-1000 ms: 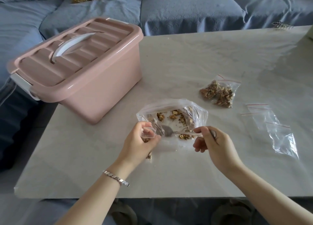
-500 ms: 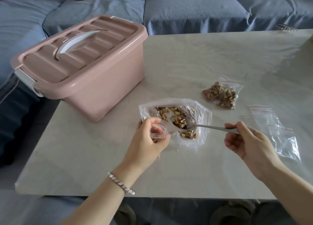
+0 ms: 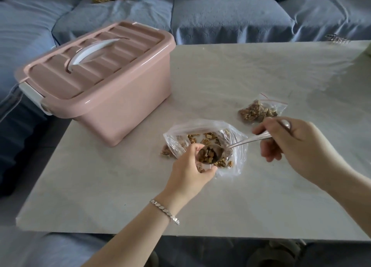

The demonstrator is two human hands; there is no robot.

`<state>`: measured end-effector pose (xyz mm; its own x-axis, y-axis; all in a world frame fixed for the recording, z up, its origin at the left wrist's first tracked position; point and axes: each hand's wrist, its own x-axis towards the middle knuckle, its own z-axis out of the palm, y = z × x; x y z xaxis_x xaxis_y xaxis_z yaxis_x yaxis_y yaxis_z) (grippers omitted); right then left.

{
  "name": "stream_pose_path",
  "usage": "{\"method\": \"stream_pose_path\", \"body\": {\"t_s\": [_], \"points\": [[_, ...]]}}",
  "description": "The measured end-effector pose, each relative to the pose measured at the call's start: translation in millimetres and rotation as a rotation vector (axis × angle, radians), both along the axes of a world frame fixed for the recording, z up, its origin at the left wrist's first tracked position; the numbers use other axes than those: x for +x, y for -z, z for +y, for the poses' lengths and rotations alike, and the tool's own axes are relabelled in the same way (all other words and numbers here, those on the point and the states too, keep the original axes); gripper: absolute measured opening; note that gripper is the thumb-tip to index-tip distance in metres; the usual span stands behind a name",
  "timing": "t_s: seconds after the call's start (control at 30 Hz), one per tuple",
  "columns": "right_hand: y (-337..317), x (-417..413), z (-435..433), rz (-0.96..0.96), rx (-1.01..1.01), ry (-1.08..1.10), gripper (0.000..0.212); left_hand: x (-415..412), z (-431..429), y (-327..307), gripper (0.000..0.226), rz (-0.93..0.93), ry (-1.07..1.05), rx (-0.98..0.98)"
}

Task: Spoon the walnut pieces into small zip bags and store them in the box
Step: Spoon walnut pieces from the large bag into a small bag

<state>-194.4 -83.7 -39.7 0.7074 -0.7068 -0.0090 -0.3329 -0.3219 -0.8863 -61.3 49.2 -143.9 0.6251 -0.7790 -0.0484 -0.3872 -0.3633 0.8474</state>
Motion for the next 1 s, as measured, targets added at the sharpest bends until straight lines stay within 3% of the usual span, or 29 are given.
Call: {"method": "stream_pose_path", "body": {"t_s": [0.13,0.3,0.4,0.53,0.63,0.73,0.83,0.93,1.0], "points": [[-14.7,-1.8,17.5,0.046,-0.359,-0.168,0.025,0.9,0.1,1.1,0.039,0.001,-0.008,0.000],[-9.8,-13.2,10.1,-0.070,-0.340,0.020,0.024,0.1,4.9,5.9,0.042,0.015,-0.049,-0.026],[24.4,-13.7,3.0,-0.127,-0.050,0.201,0.028,-0.7,10.0,7.1,0.043,-0.070,-0.095,-0.018],[70.9,-10.1,7.2,-0.160,0.572,0.365,0.025,-1.6,19.8,3.0,0.044,-0.061,-0.100,-0.069],[89.0,-11.4,12.3,-0.120,0.721,0.379,0.020,-1.5,22.9,-2.9,0.043,-0.058,-0.100,-0.129],[94.3,-16.8,13.0,-0.026,0.668,0.386,0.017,-0.6,19.8,-8.7,0.046,-0.033,-0.083,-0.144],[92.2,-23.7,10.0,0.133,0.553,0.359,0.031,-4.4,13.7,-12.1,0.045,-0.033,-0.046,-0.151],[82.2,-30.6,10.4,0.389,0.135,0.266,0.045,-12.2,5.3,-15.6,0.046,-0.014,-0.006,-0.152],[64.5,-30.3,18.5,0.361,-0.119,0.197,0.042,-16.9,-0.3,-19.2,0.046,0.009,0.024,-0.144]]}}
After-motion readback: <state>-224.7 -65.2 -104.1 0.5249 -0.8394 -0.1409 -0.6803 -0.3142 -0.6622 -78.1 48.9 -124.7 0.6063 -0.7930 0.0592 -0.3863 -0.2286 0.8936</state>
